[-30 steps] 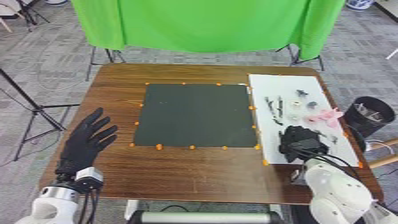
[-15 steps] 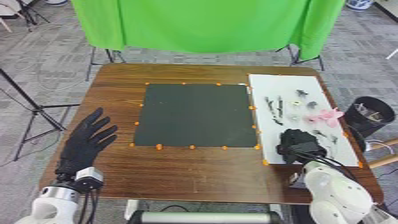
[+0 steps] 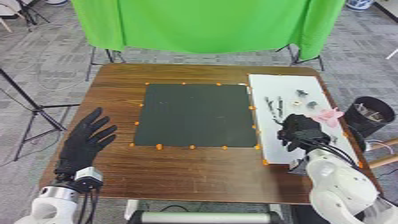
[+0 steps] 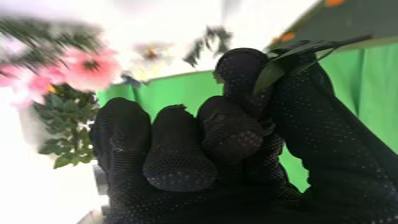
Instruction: Arrange flowers
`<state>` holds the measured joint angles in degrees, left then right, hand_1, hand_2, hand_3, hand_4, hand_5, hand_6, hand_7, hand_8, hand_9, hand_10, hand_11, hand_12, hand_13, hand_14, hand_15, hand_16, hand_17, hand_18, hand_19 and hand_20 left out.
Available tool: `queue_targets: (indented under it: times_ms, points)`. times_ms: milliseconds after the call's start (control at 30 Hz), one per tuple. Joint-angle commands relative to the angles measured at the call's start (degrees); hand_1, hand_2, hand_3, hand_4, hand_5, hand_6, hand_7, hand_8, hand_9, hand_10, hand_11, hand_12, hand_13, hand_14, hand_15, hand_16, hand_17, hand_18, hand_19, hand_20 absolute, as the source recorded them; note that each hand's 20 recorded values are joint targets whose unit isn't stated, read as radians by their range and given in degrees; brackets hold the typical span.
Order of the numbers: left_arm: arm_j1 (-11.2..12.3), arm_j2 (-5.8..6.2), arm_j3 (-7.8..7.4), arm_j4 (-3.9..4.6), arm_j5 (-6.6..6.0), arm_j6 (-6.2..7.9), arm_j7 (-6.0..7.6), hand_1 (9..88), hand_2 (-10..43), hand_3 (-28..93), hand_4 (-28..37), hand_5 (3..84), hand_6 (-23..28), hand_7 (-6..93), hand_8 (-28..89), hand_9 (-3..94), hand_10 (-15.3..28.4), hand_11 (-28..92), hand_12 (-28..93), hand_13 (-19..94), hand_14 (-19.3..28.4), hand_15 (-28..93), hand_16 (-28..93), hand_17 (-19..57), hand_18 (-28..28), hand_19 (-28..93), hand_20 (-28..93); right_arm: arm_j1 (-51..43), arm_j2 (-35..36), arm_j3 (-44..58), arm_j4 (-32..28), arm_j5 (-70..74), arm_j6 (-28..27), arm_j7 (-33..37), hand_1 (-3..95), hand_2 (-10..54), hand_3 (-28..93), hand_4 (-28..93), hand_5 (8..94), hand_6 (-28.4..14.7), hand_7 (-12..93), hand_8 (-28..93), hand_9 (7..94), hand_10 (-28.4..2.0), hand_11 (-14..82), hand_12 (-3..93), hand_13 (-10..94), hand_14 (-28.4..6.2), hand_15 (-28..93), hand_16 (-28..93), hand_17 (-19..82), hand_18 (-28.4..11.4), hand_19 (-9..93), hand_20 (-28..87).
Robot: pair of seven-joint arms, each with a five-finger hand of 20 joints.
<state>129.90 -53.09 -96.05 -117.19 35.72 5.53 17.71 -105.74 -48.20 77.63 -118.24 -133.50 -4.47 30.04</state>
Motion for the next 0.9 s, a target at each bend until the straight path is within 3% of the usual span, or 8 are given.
queue_targets:
  times_ms: [33, 200, 433, 533, 633, 733, 900]
  points:
    - [1.93, 0.78, -1.71, -0.73, -0.31, 0.70, -0.41, 26.8, -8.7, 68, -24.3, 25.4, 2.4, 21.8, -11, 24.0, 11.5, 19, 16, 23, 16.2, 31, 0, -8.6, 22.2, 43, 9, 11.08, -1.53, -7.59, 1.65, -0.60, 1.14, -0.13, 22.3, 4.1, 93, 2, 69.0, 1.4, 62, 31, 81.2, -9.8, 70.9, 47.9, 79, -8.9, 86, 34, 49, -20.8, 93, 71]
    - [4.19, 2.49, -3.80, -1.34, -1.07, 0.72, 0.45, 26.2, -8.9, 68, -24.5, 25.4, 2.4, 21.8, -11, 23.9, 11.6, 19, 16, 23, 16.1, 31, 0, -8.6, 22.2, 43, 9, 20.27, -5.13, -15.43, 5.04, -0.66, 0.69, -0.27, 22.8, 2.7, 93, 2, 69.9, 1.3, 61, 31, 82.0, -9.4, 70.4, 48.4, 80, -8.4, 86, 34, 50, -20.7, 93, 72]
    - [6.05, 3.93, -6.02, -1.99, -0.97, 0.45, 0.57, 24.8, -9.4, 69, -25.2, 25.3, 2.4, 21.5, -11, 23.8, 11.7, 19, 17, 22, 16.1, 31, 0, -8.6, 22.3, 43, 9, 30.46, -11.60, -24.89, 11.03, -1.62, -0.74, 0.17, 23.6, -0.2, 93, 4, 72.3, 1.8, 59, 30, 83.8, -9.0, 68.9, 49.5, 82, -8.2, 86, 34, 53, -20.8, 93, 73]
    - [6.13, 4.23, -6.31, -2.10, -0.94, 0.48, 0.68, 24.7, -9.5, 69, -25.3, 25.3, 2.4, 21.4, -11, 23.7, 11.7, 18, 17, 22, 16.1, 30, 0, -8.7, 22.3, 43, 9, 33.76, -14.85, -28.19, 13.87, -1.83, -1.07, 0.90, 23.7, -1.1, 93, 4, 73.2, 2.1, 58, 31, 84.9, -8.5, 68.5, 49.6, 83, -7.4, 86, 34, 54, -20.7, 93, 73]
    - [6.33, 4.38, -6.44, -1.95, -0.46, 0.03, 1.59, 24.5, -9.5, 69, -25.6, 25.3, 2.3, 21.4, -11, 23.7, 11.7, 18, 17, 22, 16.0, 30, 1, -8.7, 22.4, 42, 10, 35.54, -18.18, -30.25, 16.05, -2.52, -2.18, 0.60, 23.7, -1.9, 93, 5, 73.8, 2.3, 58, 31, 85.7, -8.2, 68.2, 49.1, 84, -7.3, 85, 34, 55, -20.7, 93, 73]
    - [7.23, 4.69, -6.64, -2.25, -0.91, 0.13, 2.87, 24.4, -9.5, 68, -26.1, 25.1, 2.2, 21.4, -11, 23.5, 11.5, 18, 17, 22, 15.8, 30, 1, -8.7, 22.3, 42, 10, 37.02, -21.39, -32.24, 18.29, -3.20, -2.89, 0.47, 23.6, -2.0, 93, 5, 74.0, 2.5, 57, 31, 86.1, -8.1, 68.1, 48.9, 84, -7.1, 85, 34, 56, -20.5, 93, 73]
    - [7.79, 5.21, -6.81, -2.59, -1.18, 0.64, 3.02, 24.1, -9.5, 68, -26.4, 25.1, 2.1, 21.2, -11, 23.4, 11.5, 18, 17, 22, 15.8, 29, 1, -8.7, 22.4, 42, 10, 38.83, -25.43, -35.19, 21.37, -3.89, -4.75, 1.27, 23.7, -2.1, 93, 5, 74.5, 3.0, 57, 31, 86.6, -7.9, 68.1, 48.9, 85, -7.0, 85, 34, 57, -20.6, 93, 74]
